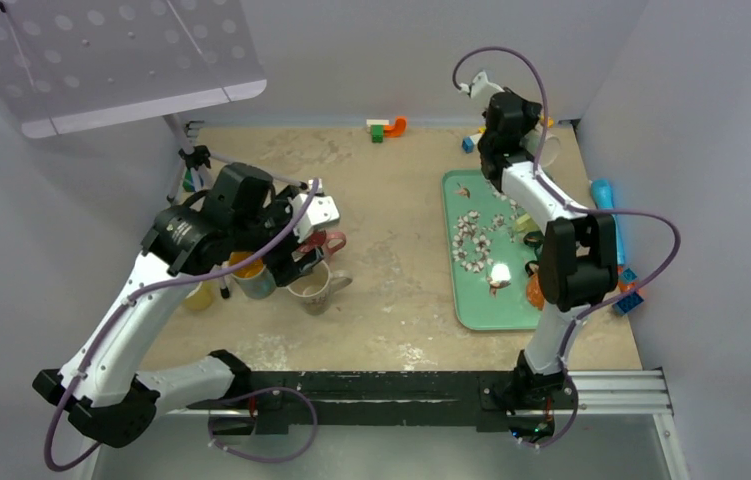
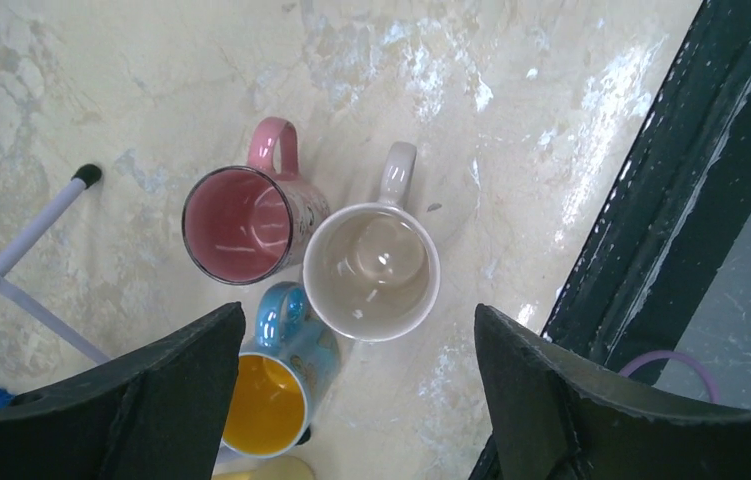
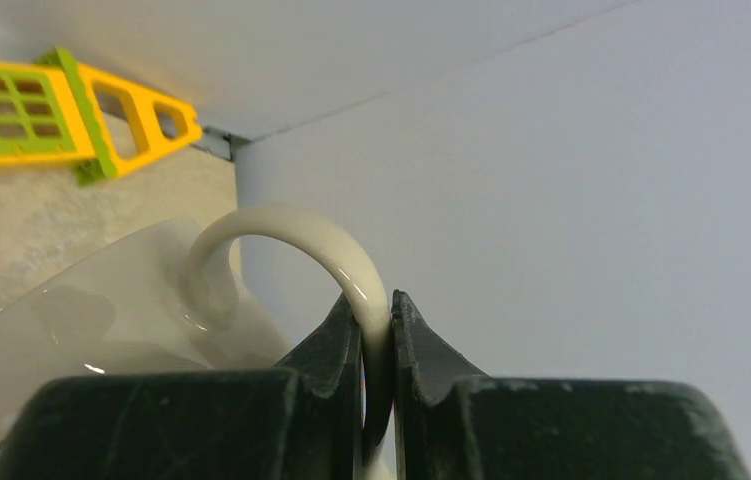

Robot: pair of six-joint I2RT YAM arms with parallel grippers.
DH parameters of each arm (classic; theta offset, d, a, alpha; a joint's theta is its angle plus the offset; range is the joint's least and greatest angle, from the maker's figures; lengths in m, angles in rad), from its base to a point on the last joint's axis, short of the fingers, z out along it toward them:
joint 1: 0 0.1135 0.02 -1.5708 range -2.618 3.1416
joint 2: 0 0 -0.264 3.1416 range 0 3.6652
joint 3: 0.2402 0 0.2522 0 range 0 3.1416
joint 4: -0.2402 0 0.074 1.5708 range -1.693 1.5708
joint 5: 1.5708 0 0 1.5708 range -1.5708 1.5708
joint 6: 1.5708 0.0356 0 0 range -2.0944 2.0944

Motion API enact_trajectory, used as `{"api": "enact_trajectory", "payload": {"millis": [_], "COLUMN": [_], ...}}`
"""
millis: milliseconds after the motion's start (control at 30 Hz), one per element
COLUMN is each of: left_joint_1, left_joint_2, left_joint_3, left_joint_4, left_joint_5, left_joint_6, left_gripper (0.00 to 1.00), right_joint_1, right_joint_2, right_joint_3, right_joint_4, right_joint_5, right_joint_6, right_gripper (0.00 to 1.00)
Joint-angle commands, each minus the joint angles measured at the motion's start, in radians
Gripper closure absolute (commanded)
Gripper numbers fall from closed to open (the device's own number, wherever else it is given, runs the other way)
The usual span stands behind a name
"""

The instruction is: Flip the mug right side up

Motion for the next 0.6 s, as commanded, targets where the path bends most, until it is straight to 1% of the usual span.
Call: {"api": "enact_trajectory", "payload": {"millis": [0,133,200,267,333,433,567], "left_joint_1": [0.055,0.098,0.111,0.120,0.122,0.122,0.122], "left_joint_2": [-0.027,-0.042,-0.054,-0.057,-0.058,-0.060,-0.061], "left_joint_3": [0.103,0.162,0.181,0.216,0.244,0.281,0.311], "left_joint_4": [-0.002,0.010,0.025,0.030,0.037,0.077,0.150], "left_joint_5": [0.146,0.239,0.293,0.347,0.400,0.466,0.488], "left_joint_6": [-0.056,-0.124,-0.168,-0.203,-0.235,-0.298,-0.378], "left_gripper": [0.11,0.09,0.06,0.05,0.05,0.03,0.01], "right_joint_1": [0.097,0.200,0.266,0.333,0.402,0.474,0.542], "right_joint_2": [-0.112,-0.211,-0.290,-0.347,-0.397,-0.473,-0.581], "right_joint_3": [0.109,0.157,0.130,0.090,0.070,0.038,-0.057], "right_joint_4": [0.039,-0.085,-0.110,-0.104,-0.139,-0.197,-0.183], "right_joint_5": [0.014,-0.035,-0.079,-0.094,-0.116,-0.226,-0.396], "right_joint_6": [0.173,0.366,0.434,0.483,0.549,0.699,0.899], "right_gripper": [1.00,1.00,1.00,1.00,1.00,1.00,1.00]}}
